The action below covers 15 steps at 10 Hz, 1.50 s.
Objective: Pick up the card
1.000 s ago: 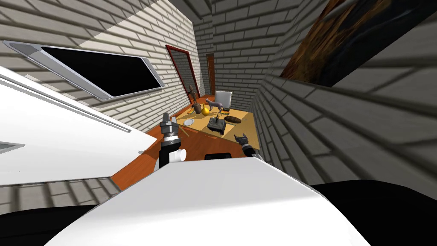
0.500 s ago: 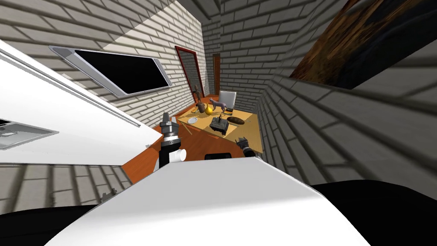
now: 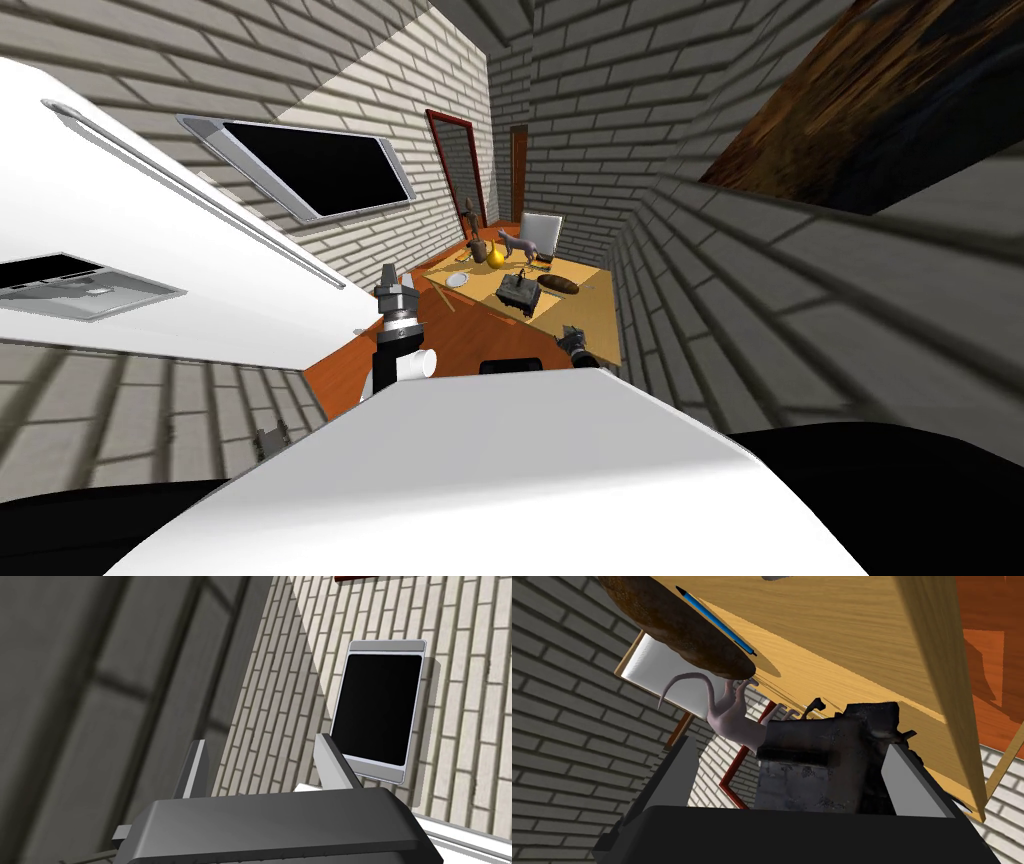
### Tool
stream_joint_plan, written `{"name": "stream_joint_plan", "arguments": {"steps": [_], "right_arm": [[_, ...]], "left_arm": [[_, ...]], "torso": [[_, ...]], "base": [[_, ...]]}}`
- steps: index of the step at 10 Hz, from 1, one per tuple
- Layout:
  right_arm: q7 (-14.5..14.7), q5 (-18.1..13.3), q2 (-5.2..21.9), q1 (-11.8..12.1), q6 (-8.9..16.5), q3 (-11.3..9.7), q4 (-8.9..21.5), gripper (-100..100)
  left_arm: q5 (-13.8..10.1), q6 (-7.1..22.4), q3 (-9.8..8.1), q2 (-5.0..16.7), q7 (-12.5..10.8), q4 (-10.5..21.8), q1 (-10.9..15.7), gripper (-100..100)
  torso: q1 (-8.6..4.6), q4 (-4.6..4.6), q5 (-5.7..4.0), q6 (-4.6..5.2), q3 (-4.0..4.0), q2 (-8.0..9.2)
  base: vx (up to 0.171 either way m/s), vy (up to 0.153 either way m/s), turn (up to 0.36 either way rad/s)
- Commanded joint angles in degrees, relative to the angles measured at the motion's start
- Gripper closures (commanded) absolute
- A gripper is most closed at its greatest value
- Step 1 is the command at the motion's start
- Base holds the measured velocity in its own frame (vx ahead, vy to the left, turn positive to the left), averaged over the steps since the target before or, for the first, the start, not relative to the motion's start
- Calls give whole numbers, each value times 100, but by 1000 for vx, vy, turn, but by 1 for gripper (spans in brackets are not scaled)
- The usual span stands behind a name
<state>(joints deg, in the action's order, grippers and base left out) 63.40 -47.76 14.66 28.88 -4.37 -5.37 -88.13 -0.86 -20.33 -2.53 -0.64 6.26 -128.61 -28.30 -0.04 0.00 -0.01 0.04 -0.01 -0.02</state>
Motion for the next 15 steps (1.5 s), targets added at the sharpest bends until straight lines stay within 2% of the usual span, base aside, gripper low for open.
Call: {"name": "stream_joint_plan", "arguments": {"steps": [1,2,7,8,12,13,14,15], "right_arm": [[286,-286,64,-9,139,-36,205,-100],[305,-288,64,-9,139,-36,205,-100],[1072,-1043,290,-65,433,-82,814,-100],[1072,-1043,290,-65,433,-82,814,-100],[1468,-1429,465,-87,579,-106,1098,-100],[1381,-1343,498,-100,615,-166,1043,-100],[1399,-1352,502,-101,622,-165,1052,0],[1434,-1415,374,-279,658,-162,1223,-100]], "left_arm": [[0,0,0,0,0,0,0,0],[0,0,0,0,0,0,0,0],[0,0,0,0,0,0,0,0],[0,0,0,0,0,0,0,0],[0,0,0,0,0,0,-1,0],[0,0,-1,0,0,0,-1,0],[0,0,-1,0,0,0,-1,0],[0,0,-1,0,0,0,-1,0]], "torso": [[0,0,0,0,0,0],[-2,0,0,0,0,1],[-3,0,0,2,1,1],[-2,0,0,2,1,1],[0,0,1,2,0,0],[-1,0,0,4,0,-1],[2,0,1,4,-1,-1],[4,0,1,4,-1,-2]], "base": [[-6,-12,183],[-3,-14,53],[-5,-11,141],[-2,-9,28],[-3,-6,89],[0,0,0],[0,0,0],[-10,-29,-3]]}}
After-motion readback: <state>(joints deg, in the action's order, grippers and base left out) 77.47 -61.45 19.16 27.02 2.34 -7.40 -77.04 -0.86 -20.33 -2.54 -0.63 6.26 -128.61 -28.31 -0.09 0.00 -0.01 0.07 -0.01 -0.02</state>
